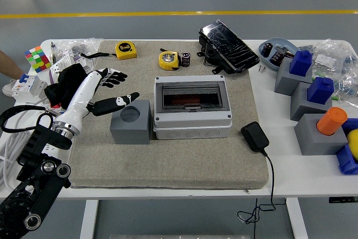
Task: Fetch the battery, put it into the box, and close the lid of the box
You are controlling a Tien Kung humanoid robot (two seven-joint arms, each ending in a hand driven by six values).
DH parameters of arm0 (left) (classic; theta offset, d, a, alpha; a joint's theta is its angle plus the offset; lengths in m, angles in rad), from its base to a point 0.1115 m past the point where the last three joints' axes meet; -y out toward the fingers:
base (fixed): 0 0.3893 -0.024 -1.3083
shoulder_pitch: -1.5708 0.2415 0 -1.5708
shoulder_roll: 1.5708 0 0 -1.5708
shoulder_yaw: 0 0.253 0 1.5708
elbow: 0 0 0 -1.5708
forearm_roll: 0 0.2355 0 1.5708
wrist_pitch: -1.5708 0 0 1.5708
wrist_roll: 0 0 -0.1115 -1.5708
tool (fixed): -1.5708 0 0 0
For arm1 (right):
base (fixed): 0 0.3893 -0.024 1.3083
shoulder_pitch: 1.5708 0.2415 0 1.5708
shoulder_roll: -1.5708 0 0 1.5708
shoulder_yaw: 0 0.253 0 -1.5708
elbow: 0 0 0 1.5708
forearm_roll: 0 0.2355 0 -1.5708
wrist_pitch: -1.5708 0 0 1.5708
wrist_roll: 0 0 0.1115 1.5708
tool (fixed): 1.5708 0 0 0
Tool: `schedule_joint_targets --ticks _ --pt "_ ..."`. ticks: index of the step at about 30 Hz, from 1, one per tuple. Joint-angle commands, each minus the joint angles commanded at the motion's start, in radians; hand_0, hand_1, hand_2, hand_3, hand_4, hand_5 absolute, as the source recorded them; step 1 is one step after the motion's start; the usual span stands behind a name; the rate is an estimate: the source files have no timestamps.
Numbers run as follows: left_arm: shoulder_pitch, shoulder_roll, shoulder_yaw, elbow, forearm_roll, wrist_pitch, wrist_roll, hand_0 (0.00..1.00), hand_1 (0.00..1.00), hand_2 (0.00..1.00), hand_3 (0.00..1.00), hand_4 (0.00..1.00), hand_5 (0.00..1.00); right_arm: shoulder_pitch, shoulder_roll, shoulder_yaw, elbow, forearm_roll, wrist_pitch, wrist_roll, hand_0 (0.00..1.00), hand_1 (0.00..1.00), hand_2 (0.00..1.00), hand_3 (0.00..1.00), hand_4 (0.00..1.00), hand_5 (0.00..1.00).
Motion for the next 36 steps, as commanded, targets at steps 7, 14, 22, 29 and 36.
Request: schedule_joint_targets --ticks 7,14,22,29,36 --pt "0.003 -0.001 0.0 0.0 0.001 -0.001 0.0 0.594 0.642 0.649 0.635 0.95 0.449 -0.002 0.001 -0.002 0.0 0.001 0.0 0.001 0.642 0.667 0.675 0.609 0.994 0.6" --pt "0.002 -0.002 -0.001 0.0 0.0 -0.001 -0.001 0.594 0.643 0.649 0.635 0.95 0.449 -0.001 0.001 0.001 0.0 0.001 0.0 0.001 0.642 0.666 0.675 0.609 0.995 0.6" --pt "0.002 -0.003 -0.004 0.0 0.001 -0.002 0.0 0.594 0.642 0.649 0.635 0.95 0.449 0.0 0.002 0.003 0.0 0.0 0.0 0.001 0.642 0.667 0.675 0.609 0.994 0.6" --pt "0.002 -0.004 -0.005 -0.001 0.001 -0.002 -0.001 0.594 0.642 0.649 0.635 0.95 0.449 -0.001 0.004 0.003 0.0 0.0 0.0 0.001 0.642 0.666 0.675 0.609 0.995 0.6" --pt "0.003 -0.004 -0.006 -0.003 0.001 -0.002 -0.002 0.594 0.643 0.649 0.635 0.95 0.449 0.0 0.003 0.004 0.0 0.0 -0.001 0.002 0.642 0.666 0.675 0.609 0.995 0.6"
